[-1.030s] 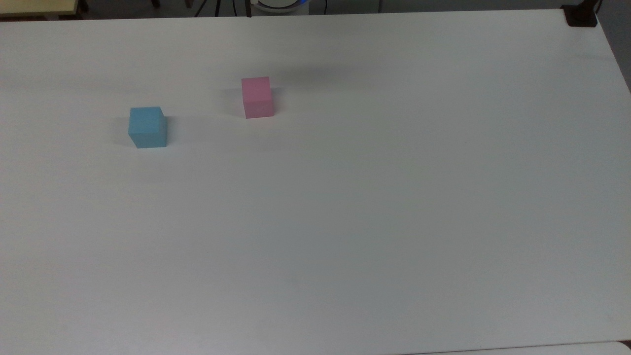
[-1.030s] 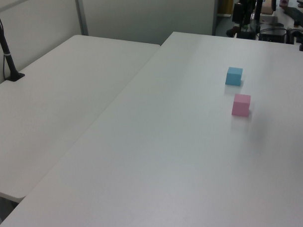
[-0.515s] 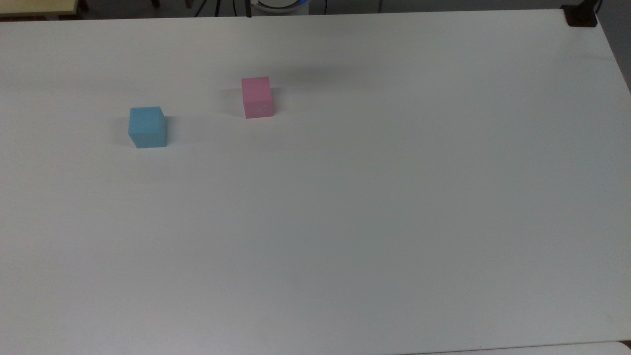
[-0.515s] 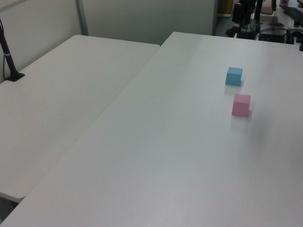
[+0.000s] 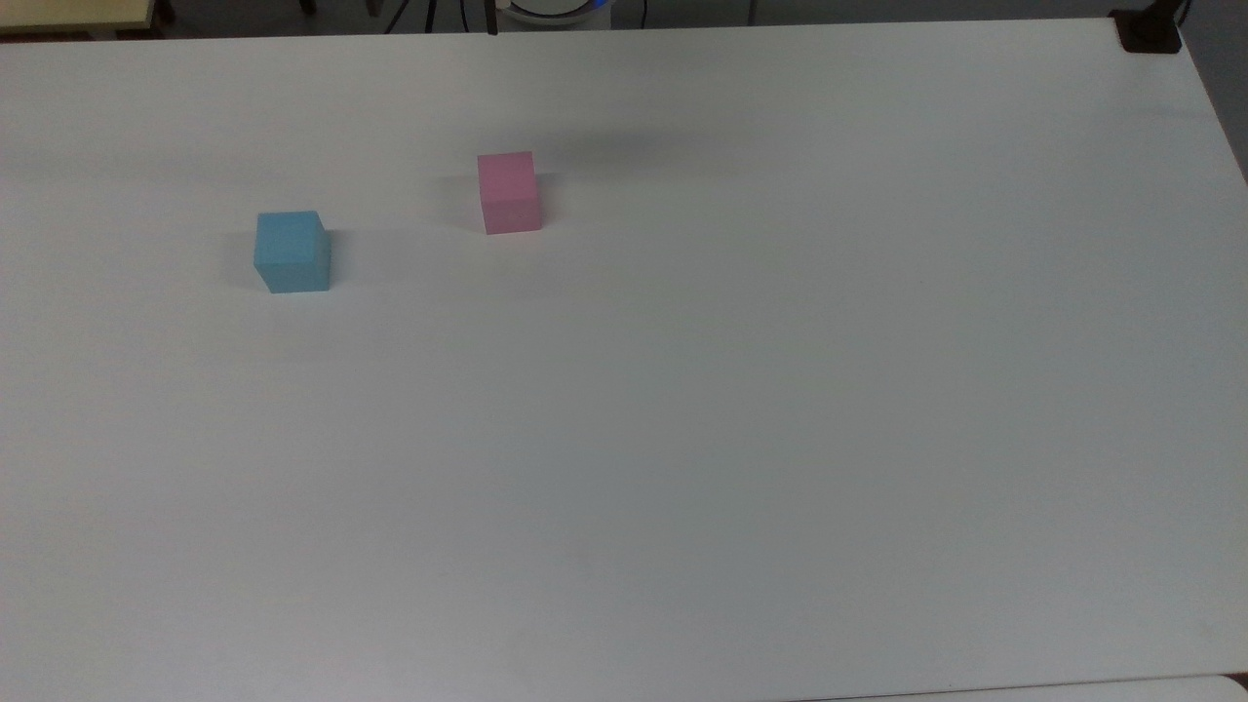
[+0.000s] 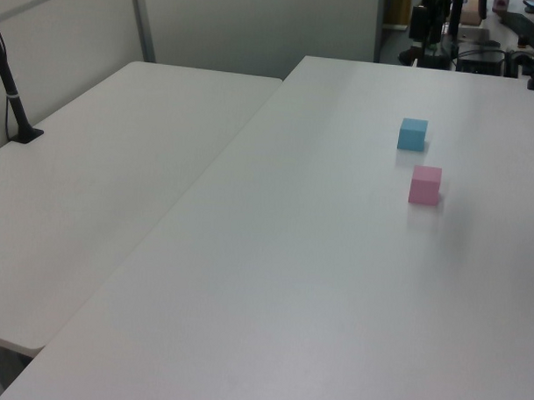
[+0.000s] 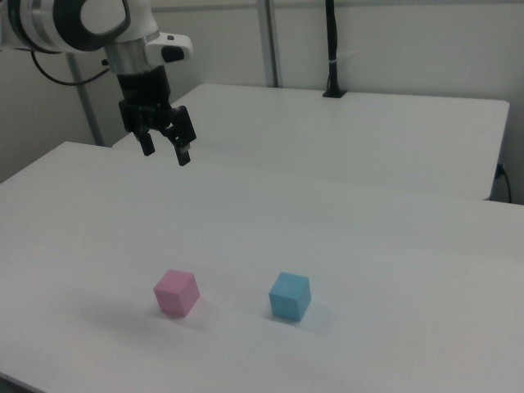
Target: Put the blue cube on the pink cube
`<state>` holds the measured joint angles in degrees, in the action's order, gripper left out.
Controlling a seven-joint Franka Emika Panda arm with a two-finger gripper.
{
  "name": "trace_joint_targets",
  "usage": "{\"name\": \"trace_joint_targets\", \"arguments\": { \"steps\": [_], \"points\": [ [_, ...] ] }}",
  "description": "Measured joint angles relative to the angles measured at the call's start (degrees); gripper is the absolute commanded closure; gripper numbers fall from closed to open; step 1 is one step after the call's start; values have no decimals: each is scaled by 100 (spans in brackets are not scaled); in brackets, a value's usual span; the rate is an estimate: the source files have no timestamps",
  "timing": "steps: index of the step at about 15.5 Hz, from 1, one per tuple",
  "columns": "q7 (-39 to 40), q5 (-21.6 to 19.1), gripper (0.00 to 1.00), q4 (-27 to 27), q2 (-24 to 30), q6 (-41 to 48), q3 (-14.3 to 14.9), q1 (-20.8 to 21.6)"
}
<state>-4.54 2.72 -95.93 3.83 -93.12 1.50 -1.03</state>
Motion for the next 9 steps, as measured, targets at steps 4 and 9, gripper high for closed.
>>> {"name": "trace_joint_targets", "arguments": {
  "steps": [4, 9],
  "points": [
    [219, 2, 0, 0, 0, 0, 31, -22],
    [1829, 77, 0, -2, -123, -3, 101, -383]
  ]
}}
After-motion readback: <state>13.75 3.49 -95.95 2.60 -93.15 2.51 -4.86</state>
